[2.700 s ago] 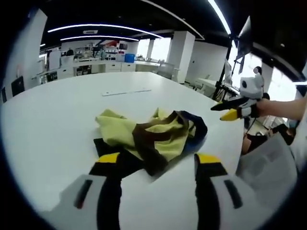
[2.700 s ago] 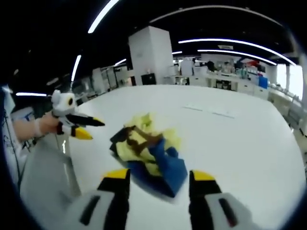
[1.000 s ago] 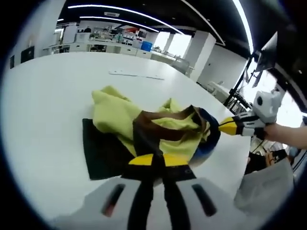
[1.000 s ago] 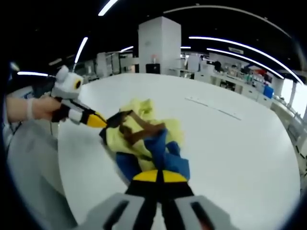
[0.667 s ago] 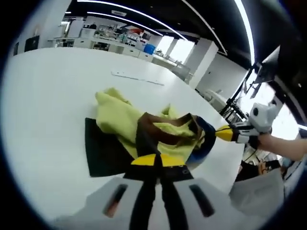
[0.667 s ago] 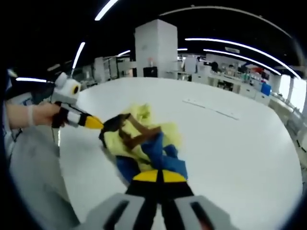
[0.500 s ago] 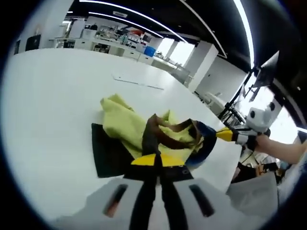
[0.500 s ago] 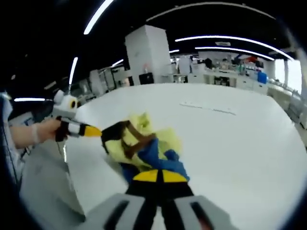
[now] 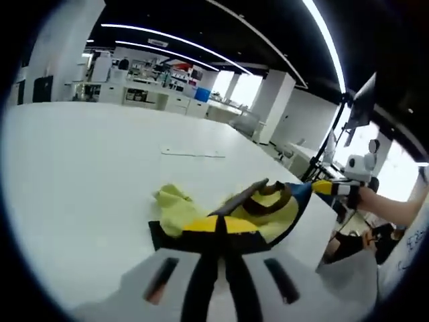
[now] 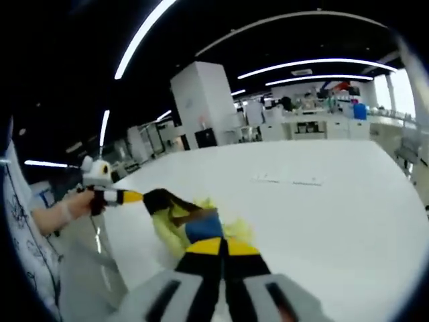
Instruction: Fold the garment on the visible template until the final outline fits inside the template.
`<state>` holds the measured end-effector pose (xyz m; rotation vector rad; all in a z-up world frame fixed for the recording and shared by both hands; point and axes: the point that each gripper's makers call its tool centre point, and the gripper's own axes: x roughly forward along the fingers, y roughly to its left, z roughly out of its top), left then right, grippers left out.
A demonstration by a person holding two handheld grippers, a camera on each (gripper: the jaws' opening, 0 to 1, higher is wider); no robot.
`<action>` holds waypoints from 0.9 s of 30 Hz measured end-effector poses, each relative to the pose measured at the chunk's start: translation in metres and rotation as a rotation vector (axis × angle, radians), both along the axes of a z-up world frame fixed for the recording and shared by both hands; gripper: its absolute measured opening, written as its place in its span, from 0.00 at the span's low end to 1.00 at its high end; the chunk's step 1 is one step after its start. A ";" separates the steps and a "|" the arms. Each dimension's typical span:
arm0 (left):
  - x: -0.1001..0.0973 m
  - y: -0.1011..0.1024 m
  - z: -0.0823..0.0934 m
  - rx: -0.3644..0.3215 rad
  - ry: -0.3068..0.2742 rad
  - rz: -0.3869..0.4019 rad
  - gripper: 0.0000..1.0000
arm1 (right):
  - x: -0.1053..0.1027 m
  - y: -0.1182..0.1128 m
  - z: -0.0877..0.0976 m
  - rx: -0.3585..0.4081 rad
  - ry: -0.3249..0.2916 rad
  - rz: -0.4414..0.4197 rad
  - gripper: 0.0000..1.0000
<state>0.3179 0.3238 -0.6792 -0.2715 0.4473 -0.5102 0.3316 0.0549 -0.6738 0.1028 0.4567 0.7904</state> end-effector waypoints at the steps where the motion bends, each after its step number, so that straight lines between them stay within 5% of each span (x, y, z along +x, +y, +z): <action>1: 0.001 0.001 0.005 0.002 -0.012 0.005 0.00 | -0.001 0.000 0.009 0.010 -0.015 0.000 0.00; 22: 0.008 0.018 0.146 -0.025 -0.279 0.012 0.00 | -0.001 0.004 0.154 0.271 -0.226 0.002 0.00; 27: 0.020 0.020 0.172 -0.012 -0.337 -0.004 0.00 | -0.001 0.008 0.173 0.275 -0.267 0.010 0.00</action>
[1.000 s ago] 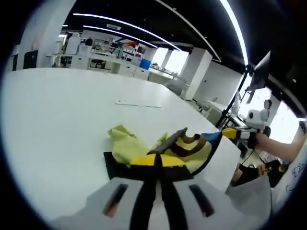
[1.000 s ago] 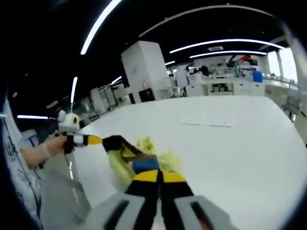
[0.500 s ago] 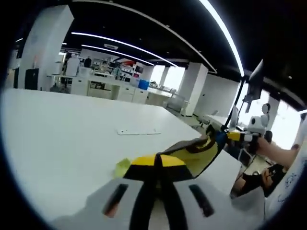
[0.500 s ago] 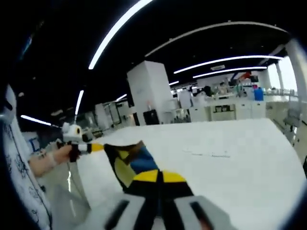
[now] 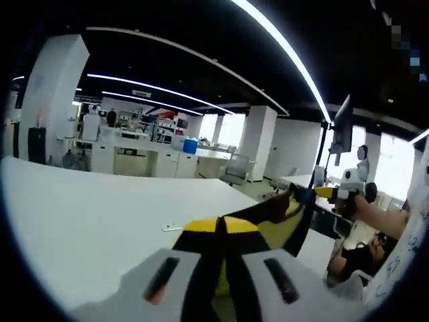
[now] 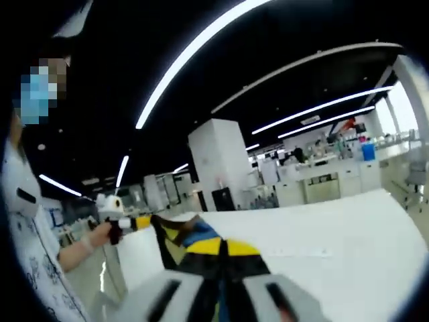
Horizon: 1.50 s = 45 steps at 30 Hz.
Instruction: Fold the garment on the visible template until the final outline fits inside the template.
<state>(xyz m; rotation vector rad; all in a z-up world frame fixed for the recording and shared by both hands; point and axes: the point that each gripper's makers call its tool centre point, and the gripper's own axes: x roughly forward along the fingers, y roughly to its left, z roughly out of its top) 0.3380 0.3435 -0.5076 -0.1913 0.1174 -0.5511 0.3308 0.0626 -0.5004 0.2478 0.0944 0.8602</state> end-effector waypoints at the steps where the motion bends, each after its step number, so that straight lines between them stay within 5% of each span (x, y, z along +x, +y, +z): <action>1: 0.007 0.001 -0.002 0.005 0.007 0.001 0.00 | 0.001 0.001 0.001 -0.002 -0.004 0.001 0.00; 9: 0.045 -0.003 -0.023 -0.003 0.067 -0.014 0.00 | 0.037 -0.003 -0.033 -0.070 0.059 -0.039 0.00; 25: 0.137 -0.016 -0.124 0.056 0.219 -0.004 0.00 | 0.157 -0.006 -0.119 -0.124 0.209 -0.048 0.00; 30: 0.177 -0.001 -0.165 0.078 0.274 0.011 0.00 | 0.188 -0.001 -0.162 -0.150 0.288 -0.041 0.00; 39: 0.215 0.011 -0.219 0.039 0.367 0.041 0.00 | 0.234 -0.001 -0.211 -0.124 0.391 -0.073 0.00; 43: 0.229 0.013 -0.240 0.050 0.396 0.059 0.00 | 0.251 -0.002 -0.239 -0.225 0.410 -0.074 0.00; 45: 0.227 0.009 -0.250 0.066 0.415 0.061 0.00 | 0.256 0.004 -0.247 -0.214 0.438 -0.078 0.00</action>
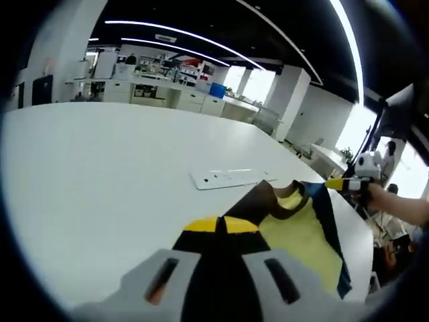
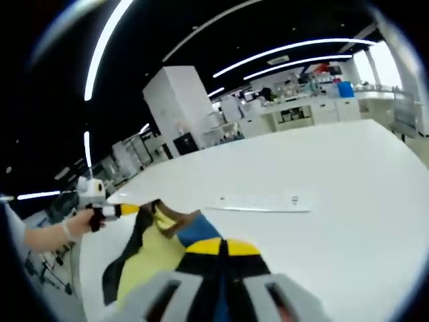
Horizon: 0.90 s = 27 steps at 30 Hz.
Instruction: Fold the garment on the visible template until the final outline fits inside the template.
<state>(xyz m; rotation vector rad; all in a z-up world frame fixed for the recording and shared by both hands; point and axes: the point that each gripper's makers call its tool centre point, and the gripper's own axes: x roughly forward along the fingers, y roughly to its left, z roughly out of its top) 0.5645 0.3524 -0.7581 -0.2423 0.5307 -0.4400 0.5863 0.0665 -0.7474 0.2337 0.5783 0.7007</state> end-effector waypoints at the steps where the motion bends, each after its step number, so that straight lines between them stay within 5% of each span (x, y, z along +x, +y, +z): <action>1: 0.003 0.000 -0.006 0.008 0.008 0.001 0.00 | 0.003 0.001 -0.007 -0.022 0.011 0.005 0.00; 12: 0.014 0.004 -0.060 0.039 0.101 0.006 0.00 | 0.018 0.011 -0.057 -0.124 0.080 0.000 0.00; 27: 0.015 0.003 -0.069 0.118 0.098 -0.022 0.00 | 0.015 0.007 -0.071 -0.162 0.123 0.002 0.00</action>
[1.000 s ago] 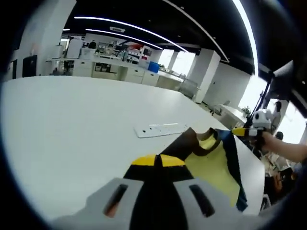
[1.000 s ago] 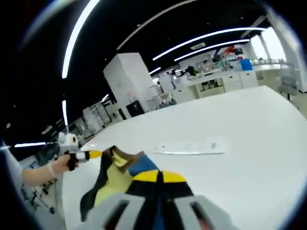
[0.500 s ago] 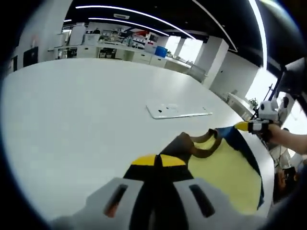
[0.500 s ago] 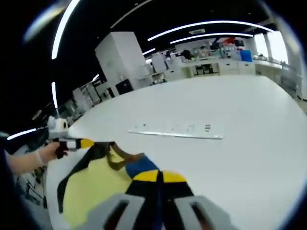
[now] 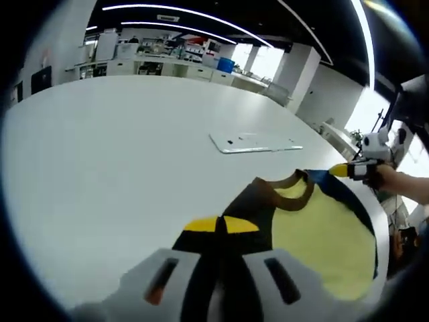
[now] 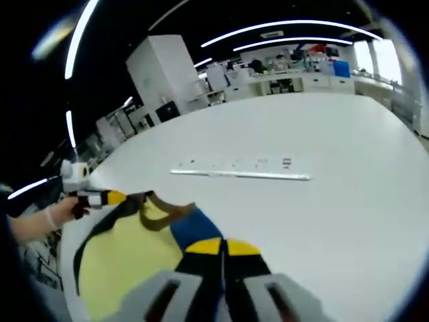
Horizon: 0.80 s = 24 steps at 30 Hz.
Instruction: Fold the garment on the visible template until the final outline fits inside the template.
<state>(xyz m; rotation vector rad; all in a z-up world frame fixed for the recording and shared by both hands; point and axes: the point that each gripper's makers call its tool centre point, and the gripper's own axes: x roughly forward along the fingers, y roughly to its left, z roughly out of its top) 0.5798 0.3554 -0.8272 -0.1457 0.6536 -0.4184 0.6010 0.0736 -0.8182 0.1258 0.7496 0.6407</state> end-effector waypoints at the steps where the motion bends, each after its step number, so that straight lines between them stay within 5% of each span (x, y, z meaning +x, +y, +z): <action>1: -0.001 -0.002 0.000 -0.002 0.001 -0.005 0.00 | 0.001 -0.001 -0.001 0.003 0.004 -0.004 0.00; 4: -0.004 -0.005 0.004 0.017 -0.019 -0.023 0.00 | 0.000 -0.001 0.002 -0.009 -0.010 0.005 0.00; 8: -0.001 -0.001 0.012 0.026 -0.053 -0.031 0.02 | 0.002 -0.005 0.004 -0.009 -0.017 0.003 0.12; 14: -0.004 -0.001 0.024 0.075 -0.106 -0.085 0.38 | -0.005 0.001 0.016 -0.005 -0.062 0.038 0.38; 24: -0.023 -0.014 0.039 0.106 -0.115 -0.179 0.74 | -0.024 0.007 0.029 -0.051 -0.107 0.137 0.77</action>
